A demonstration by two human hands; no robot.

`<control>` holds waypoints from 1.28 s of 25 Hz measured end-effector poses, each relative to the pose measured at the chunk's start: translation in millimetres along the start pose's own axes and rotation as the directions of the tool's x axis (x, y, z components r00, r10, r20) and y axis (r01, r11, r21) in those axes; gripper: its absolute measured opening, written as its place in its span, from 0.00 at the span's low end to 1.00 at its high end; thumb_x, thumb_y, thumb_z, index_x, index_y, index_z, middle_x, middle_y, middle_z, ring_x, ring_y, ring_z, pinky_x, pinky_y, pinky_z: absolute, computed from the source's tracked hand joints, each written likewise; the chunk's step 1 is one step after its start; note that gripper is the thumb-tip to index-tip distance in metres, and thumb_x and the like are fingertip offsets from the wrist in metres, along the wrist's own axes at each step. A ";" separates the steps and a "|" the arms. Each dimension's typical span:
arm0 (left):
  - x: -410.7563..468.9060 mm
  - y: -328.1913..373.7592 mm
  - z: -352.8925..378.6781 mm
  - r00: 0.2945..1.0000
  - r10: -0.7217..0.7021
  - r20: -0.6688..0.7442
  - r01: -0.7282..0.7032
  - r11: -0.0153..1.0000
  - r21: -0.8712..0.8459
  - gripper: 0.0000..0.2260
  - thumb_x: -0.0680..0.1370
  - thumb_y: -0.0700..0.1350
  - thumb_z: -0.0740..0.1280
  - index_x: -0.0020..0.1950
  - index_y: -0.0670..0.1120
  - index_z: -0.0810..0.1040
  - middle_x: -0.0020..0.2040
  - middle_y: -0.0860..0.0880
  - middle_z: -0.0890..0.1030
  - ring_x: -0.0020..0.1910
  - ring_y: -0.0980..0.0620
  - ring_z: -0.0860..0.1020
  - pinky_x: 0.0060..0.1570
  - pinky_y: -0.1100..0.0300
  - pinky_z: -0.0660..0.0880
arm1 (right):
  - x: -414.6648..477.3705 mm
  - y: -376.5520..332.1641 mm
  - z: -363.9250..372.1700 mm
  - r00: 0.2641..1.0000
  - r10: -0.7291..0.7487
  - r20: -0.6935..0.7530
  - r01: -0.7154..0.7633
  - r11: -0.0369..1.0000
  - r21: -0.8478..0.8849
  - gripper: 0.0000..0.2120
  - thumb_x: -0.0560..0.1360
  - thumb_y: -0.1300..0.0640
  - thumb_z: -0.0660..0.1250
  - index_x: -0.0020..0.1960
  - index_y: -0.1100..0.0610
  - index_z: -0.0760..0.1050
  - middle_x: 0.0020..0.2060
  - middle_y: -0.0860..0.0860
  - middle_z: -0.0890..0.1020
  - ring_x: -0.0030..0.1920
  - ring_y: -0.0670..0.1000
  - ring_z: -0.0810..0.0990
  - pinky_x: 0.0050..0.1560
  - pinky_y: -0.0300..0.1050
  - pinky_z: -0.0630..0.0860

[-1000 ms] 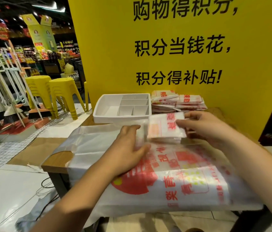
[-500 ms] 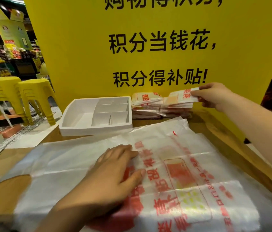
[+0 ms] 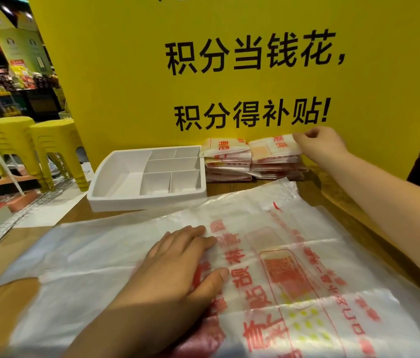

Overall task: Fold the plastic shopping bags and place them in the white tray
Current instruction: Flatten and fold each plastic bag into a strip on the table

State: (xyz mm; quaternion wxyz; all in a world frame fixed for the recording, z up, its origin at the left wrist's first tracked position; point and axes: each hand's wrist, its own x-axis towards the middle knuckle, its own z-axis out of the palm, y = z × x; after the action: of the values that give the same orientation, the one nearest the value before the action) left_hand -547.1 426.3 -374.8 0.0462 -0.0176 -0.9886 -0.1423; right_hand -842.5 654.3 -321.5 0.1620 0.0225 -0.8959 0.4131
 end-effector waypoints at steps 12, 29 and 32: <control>0.7 1.7 -10.4 0.999 0.035 -0.002 -0.035 0.989 0.146 0.26 0.83 0.61 0.55 0.80 0.57 0.59 0.81 0.52 0.56 0.79 0.51 0.55 0.78 0.49 0.49 | -289.8 -26.9 -52.8 0.567 -0.497 0.658 0.715 0.693 -0.093 0.33 0.75 0.27 0.48 0.75 0.40 0.59 0.73 0.38 0.62 0.74 0.42 0.61 0.74 0.41 0.60; -124.9 -24.9 31.5 0.982 0.104 -0.156 -0.036 0.922 0.385 0.50 0.76 0.57 0.68 0.76 0.58 0.27 0.81 0.45 0.37 0.79 0.45 0.34 0.76 0.42 0.33 | -327.6 -1.6 -42.8 0.486 -0.649 0.585 0.873 0.387 -0.297 0.56 0.61 0.36 0.78 0.80 0.48 0.55 0.77 0.55 0.63 0.74 0.55 0.63 0.75 0.52 0.56; -126.8 -23.3 31.0 0.971 0.171 -0.167 -0.097 0.920 0.379 0.44 0.71 0.51 0.68 0.81 0.55 0.46 0.81 0.41 0.50 0.81 0.41 0.44 0.77 0.40 0.41 | -327.5 10.0 -36.5 0.513 -0.610 0.604 0.858 0.382 -0.343 0.58 0.61 0.34 0.76 0.81 0.49 0.50 0.77 0.56 0.63 0.75 0.58 0.64 0.74 0.53 0.52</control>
State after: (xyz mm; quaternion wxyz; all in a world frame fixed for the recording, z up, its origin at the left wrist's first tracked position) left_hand -424.7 410.0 -423.2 0.1556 -0.0624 -0.9847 0.0483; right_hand -524.4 657.5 -407.9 0.1523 0.4527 -0.8780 -0.0314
